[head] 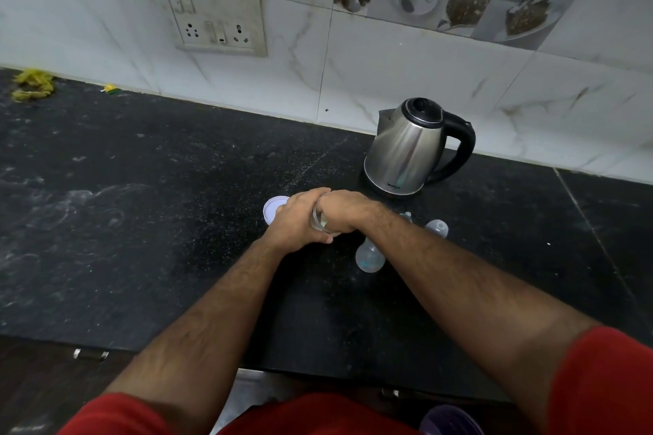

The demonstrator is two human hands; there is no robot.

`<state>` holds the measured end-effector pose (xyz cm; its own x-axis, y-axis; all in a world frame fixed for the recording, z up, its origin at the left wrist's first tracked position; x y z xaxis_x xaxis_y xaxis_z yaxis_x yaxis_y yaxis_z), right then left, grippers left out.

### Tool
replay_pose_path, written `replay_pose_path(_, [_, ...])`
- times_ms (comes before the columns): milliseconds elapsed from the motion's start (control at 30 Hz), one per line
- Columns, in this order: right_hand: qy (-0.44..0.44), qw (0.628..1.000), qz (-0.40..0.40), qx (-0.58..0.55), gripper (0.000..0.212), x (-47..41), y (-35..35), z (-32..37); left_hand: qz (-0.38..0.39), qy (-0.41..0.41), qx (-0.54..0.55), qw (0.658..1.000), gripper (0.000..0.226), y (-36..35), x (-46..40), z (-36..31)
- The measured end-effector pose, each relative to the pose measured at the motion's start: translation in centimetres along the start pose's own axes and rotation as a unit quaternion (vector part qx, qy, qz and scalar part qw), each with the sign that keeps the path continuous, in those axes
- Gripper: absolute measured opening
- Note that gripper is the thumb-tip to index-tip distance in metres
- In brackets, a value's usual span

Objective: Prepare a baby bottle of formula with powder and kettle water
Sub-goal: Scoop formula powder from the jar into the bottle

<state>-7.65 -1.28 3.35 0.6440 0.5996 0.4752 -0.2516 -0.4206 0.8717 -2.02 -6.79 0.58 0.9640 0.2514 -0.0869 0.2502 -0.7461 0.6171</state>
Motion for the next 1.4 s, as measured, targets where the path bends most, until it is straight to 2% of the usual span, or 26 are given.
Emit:
replay_pose_path(67, [-0.010,1.000,-0.001,-0.012,0.020,0.1,0.0,-0.2,0.001,-0.001,-0.004,1.000,0.105,0.0,0.0,-0.2])
replay_pose_path(233, [0.048,0.998,-0.036,-0.005,0.007,1.1,0.9,0.3,0.003,0.001,-0.010,1.000,0.100,0.3,0.1,-0.6])
replay_pose_path(333, [0.070,0.994,-0.083,-0.008,0.011,2.0,2.1,-0.1,0.009,0.002,-0.008,1.000,0.094,0.4,0.0,-0.7])
replay_pose_path(400, [0.057,0.992,-0.111,-0.003,0.021,2.4,2.7,-0.8,0.007,0.010,-0.011,1.000,0.094,0.4,0.1,-0.7])
replay_pose_path(600, [-0.053,0.981,-0.186,-0.025,0.017,2.8,3.7,-3.3,-0.011,0.016,-0.022,1.000,0.095,0.6,0.2,-1.0])
replay_pose_path(733, [-0.131,0.967,-0.169,-0.137,0.020,2.4,2.8,-4.1,-0.018,0.022,-0.029,0.999,0.095,0.4,0.3,-1.3])
replay_pose_path(800, [-0.158,0.962,-0.161,-0.157,0.022,2.1,2.1,-4.0,-0.024,0.027,-0.036,0.999,0.094,0.4,0.2,-1.4])
replay_pose_path(1033, [-0.173,0.946,-0.106,-0.251,0.025,1.8,0.6,-3.6,-0.027,0.038,-0.042,0.998,0.095,0.3,0.4,-1.6])
replay_pose_path(1133, [-0.174,0.926,-0.079,-0.327,0.027,1.8,0.1,-4.6,-0.031,0.041,-0.041,0.998,0.094,0.4,0.6,-1.5])
replay_pose_path(1233, [-0.168,0.892,-0.078,-0.412,0.013,1.9,0.0,-6.3,-0.042,0.046,-0.035,0.997,0.092,0.6,0.7,-1.4])
replay_pose_path(1400, [-0.180,0.818,-0.085,-0.540,0.023,2.7,-0.8,-9.2,-0.044,0.055,-0.052,0.996,0.095,0.6,0.6,-1.4])
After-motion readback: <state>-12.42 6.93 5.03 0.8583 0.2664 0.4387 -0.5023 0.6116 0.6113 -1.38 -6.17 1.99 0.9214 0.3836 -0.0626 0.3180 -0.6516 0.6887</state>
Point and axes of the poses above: each hand's wrist, its own x-axis away from the middle knuckle, its own y-axis out of the back of the hand, z = x × y, the point moved 9 cm from there along -x, towards the middle knuckle, and after that the axes turned 10 degrees about -y, right-handed, at the moved point
